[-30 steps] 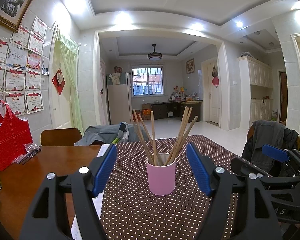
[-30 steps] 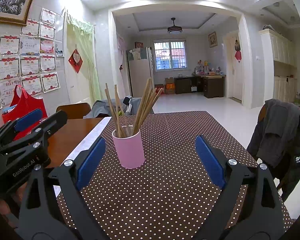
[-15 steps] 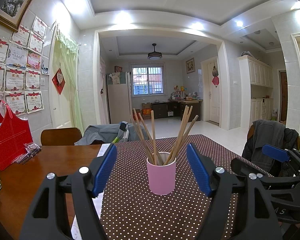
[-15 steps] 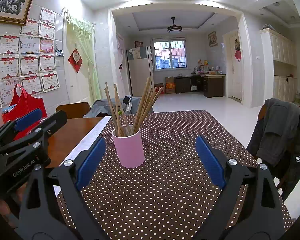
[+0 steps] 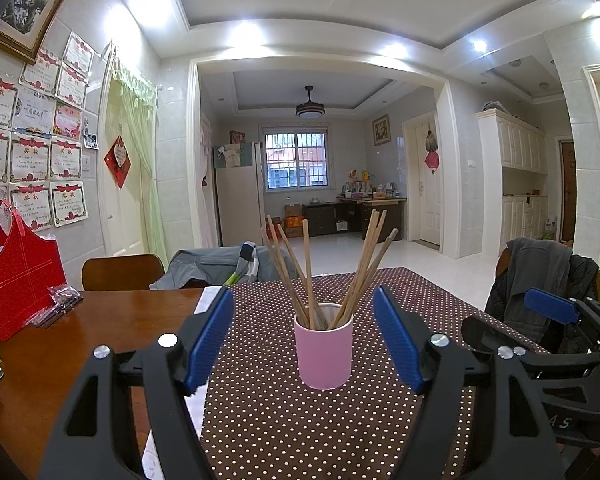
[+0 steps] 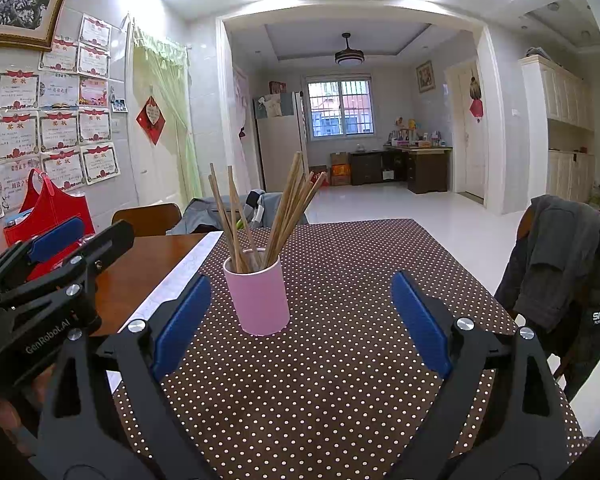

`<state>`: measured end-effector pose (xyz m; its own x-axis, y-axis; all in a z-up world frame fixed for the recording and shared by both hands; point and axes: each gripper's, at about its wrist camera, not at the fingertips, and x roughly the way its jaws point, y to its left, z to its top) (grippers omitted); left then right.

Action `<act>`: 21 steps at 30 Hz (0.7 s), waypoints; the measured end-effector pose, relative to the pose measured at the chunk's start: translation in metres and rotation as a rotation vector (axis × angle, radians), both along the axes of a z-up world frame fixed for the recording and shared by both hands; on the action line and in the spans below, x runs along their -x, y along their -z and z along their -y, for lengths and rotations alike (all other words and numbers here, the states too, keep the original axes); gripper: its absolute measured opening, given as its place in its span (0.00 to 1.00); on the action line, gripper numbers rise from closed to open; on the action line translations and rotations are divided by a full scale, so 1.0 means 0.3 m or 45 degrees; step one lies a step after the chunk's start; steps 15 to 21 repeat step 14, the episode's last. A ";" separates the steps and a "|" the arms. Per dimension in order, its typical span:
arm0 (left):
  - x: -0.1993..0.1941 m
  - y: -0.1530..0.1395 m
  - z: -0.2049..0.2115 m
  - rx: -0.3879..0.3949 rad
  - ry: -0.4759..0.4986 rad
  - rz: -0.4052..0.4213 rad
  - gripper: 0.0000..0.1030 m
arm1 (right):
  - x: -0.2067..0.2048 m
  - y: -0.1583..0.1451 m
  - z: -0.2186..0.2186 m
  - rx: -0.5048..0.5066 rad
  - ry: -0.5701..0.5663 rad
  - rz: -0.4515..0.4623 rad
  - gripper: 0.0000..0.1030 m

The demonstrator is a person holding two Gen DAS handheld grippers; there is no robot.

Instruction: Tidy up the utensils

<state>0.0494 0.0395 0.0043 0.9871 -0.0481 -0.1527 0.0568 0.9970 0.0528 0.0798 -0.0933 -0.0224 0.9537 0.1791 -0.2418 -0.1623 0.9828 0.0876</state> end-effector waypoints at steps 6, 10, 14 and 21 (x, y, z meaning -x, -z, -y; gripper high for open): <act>0.005 0.010 -0.010 -0.004 0.000 -0.006 0.69 | -0.002 0.009 -0.002 0.000 0.000 -0.006 0.87; 0.003 0.035 -0.019 -0.001 0.009 -0.034 0.69 | -0.014 0.032 -0.003 -0.003 -0.005 -0.031 0.87; -0.012 0.070 -0.030 0.005 0.026 -0.093 0.69 | -0.051 0.055 0.002 -0.002 -0.010 -0.075 0.87; -0.012 0.070 -0.030 0.005 0.026 -0.093 0.69 | -0.051 0.055 0.002 -0.002 -0.010 -0.075 0.87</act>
